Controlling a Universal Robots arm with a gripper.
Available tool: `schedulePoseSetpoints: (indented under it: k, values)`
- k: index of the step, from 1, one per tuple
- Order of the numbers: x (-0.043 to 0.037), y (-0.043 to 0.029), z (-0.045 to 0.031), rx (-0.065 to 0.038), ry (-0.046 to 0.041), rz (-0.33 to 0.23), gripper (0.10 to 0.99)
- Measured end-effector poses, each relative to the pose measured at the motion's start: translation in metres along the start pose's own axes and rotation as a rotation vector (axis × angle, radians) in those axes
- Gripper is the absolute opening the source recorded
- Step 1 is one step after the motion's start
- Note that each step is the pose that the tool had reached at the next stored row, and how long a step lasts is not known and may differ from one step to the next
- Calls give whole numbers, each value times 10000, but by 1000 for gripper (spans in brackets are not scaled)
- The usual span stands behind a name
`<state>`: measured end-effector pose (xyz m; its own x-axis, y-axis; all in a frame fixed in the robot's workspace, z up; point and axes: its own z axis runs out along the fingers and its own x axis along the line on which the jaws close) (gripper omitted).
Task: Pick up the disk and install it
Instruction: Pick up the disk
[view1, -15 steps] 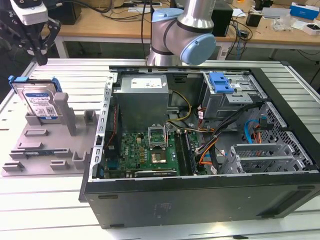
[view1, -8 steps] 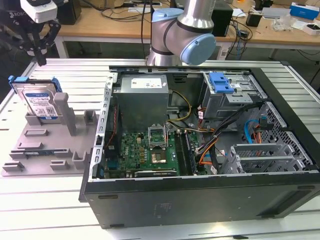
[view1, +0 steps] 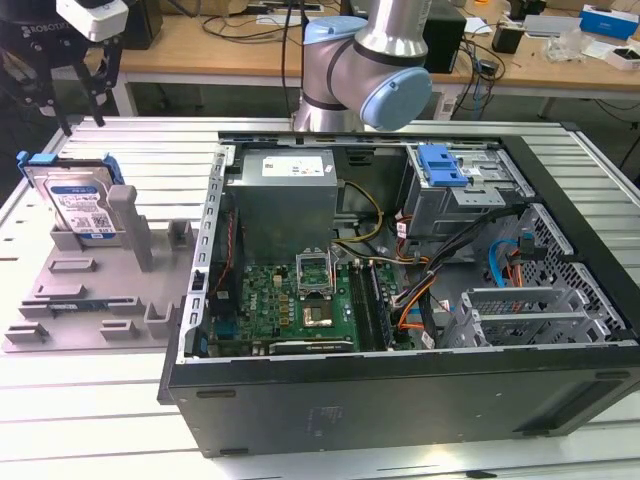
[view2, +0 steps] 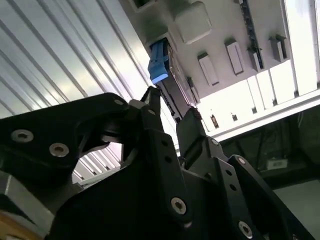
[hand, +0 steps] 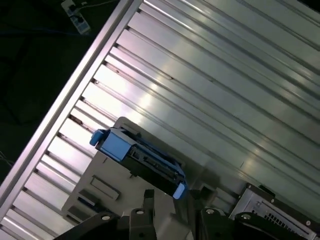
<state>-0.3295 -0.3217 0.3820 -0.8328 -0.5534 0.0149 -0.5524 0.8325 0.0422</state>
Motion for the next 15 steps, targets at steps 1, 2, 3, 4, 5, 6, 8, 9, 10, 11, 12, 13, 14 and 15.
schedulePoseSetpoints:
  k: [1,2,3,4,5,6,8,9,10,11,12,13,14,15]
  values:
    - [0,0,1,3,10,-233,416]
    - [0,0,1,6,17,-392,482]
    - [0,0,1,8,24,-554,482]
    - [0,1,2,10,30,-707,482]
    - [-1,2,3,16,36,-919,482]
    - [-1,2,3,23,36,-1051,482]
    - [-2,2,5,46,22,-1362,482]
    - [-2,2,6,61,11,-1492,482]
    - [-2,1,8,69,13,-1710,482]
    - [-2,2,8,76,23,-1892,482]
    - [-1,2,11,84,37,-2175,482]
    - [-1,1,12,92,48,-2433,482]
    - [-1,1,13,98,53,-2653,482]
    - [-1,2,14,103,56,-2817,482]
